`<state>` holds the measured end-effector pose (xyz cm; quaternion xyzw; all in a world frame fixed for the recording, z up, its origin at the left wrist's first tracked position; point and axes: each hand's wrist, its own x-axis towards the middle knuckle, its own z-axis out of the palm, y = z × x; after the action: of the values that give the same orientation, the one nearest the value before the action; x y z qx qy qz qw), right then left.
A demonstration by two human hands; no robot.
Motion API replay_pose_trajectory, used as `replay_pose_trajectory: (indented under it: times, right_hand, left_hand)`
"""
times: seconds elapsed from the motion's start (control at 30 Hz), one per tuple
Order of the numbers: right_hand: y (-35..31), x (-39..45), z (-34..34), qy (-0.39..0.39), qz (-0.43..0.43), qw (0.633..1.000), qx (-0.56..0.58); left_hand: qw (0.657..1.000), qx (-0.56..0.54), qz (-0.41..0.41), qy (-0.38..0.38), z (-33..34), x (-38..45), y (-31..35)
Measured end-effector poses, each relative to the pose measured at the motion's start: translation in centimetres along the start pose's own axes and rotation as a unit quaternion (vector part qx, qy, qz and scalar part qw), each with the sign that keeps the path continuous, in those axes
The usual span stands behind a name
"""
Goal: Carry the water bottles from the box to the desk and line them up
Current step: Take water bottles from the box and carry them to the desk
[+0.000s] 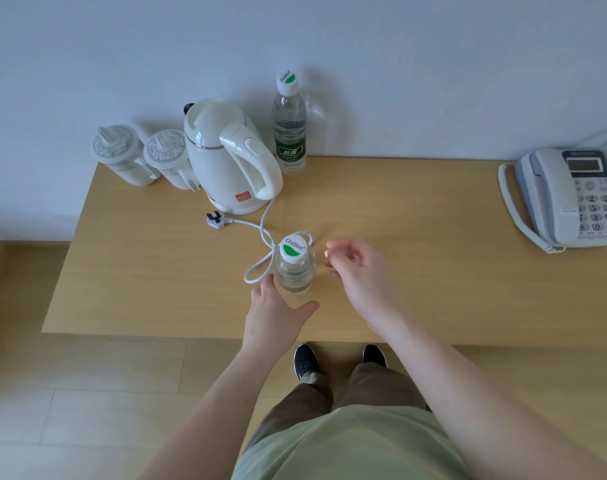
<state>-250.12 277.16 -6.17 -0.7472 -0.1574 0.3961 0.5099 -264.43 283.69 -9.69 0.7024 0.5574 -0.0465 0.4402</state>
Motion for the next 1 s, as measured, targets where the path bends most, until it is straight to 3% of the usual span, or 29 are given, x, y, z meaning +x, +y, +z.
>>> replay_pose_trajectory:
  times: [0.27,0.6,1.0]
  right_hand:
    - [1.8,-1.7,-3.2,0.037,0.017,0.999,0.019]
    - [4.2,-4.7,-11.4,0.144,0.062,0.984,0.089]
    - [9.2,-9.3,-25.0,0.244,0.089,0.953,0.156]
  left_hand:
    - [0.993,0.063,-0.035,-0.096,1.2,-0.6,0.5]
    - [0.970,-0.093,0.130,-0.185,6.8,-2.8,8.2]
    - [0.940,-0.086,0.210,-0.254,17.5,-7.0,18.1]
